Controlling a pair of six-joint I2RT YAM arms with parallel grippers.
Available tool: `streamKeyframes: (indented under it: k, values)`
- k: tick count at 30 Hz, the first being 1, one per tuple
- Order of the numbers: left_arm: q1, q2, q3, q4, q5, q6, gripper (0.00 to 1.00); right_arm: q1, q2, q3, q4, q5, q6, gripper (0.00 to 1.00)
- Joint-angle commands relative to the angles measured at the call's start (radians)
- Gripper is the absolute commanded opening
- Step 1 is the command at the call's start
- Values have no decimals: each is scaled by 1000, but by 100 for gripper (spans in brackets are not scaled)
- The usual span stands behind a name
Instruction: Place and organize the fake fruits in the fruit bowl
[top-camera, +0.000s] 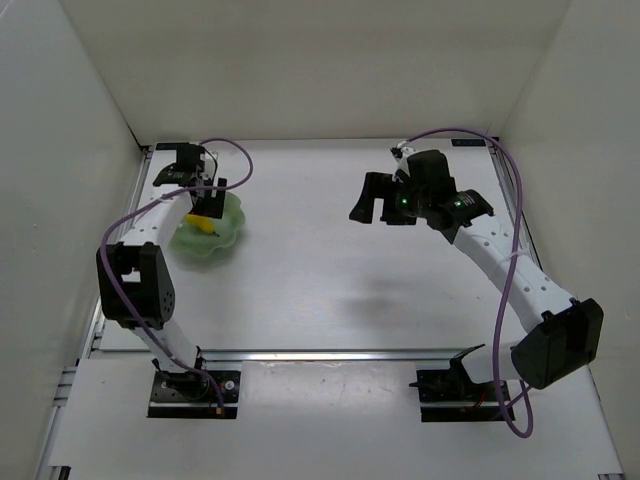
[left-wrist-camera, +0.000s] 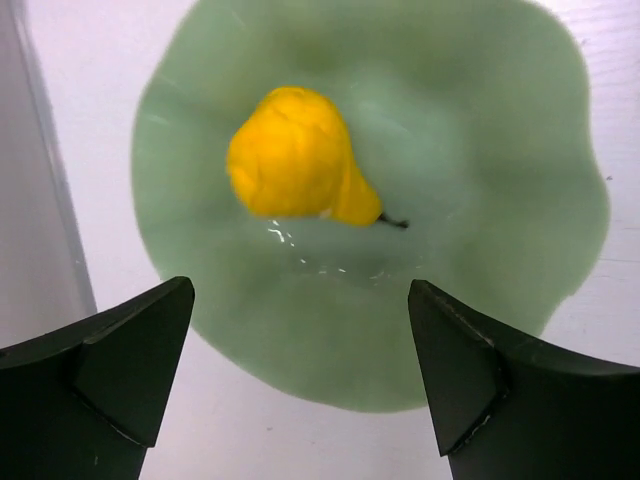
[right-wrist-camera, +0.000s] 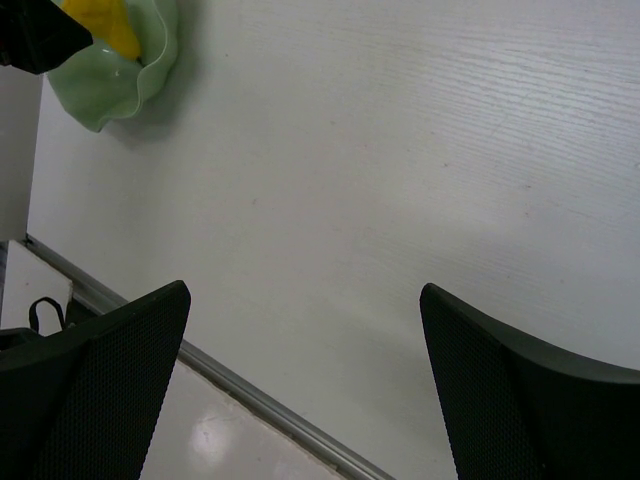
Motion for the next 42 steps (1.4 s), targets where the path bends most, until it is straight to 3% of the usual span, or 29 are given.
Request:
streamKeyframes:
  k: [1, 5, 9, 12, 13, 14, 16, 18, 23, 26, 32, 42]
  values:
    - [-2, -138, 73, 27, -18, -19, 99, 9, -7, 48, 33, -8, -19, 100]
    - [-2, -281, 122, 27, -96, 4, 99, 9, 2, 48, 24, 7, -19, 100]
    - [-5, -430, 35, -12, -125, 136, 99, 9, -22, 26, -29, 108, 7, 100]
    - [15, -505, -222, -88, -180, 184, 99, 9, -50, 16, -104, 272, 41, 100]
    - [27, -543, -264, -108, -180, 184, 99, 9, -64, 16, -165, 331, 61, 100]
    - [39, -563, -296, -136, -158, 163, 96, -1, -64, 30, -210, 498, 96, 100]
    - [70, -618, -367, -216, -121, 106, 91, -1, -102, 30, -358, 691, 269, 100]
    - [81, -651, -410, -259, -95, 52, 88, -11, -153, -8, -402, 796, 350, 100]
    - [102, -733, -559, -306, -150, -64, 82, -24, -230, -103, -414, 847, 403, 100]
    - [182, -807, -631, -297, -242, -65, 82, -36, -254, -119, -424, 859, 403, 100]
    - [277, -902, -735, -250, -242, -52, 81, -36, -254, -131, -424, 859, 403, 100]
    - [300, -913, -735, -240, -253, -52, 80, -36, -193, -82, -424, 831, 394, 100]
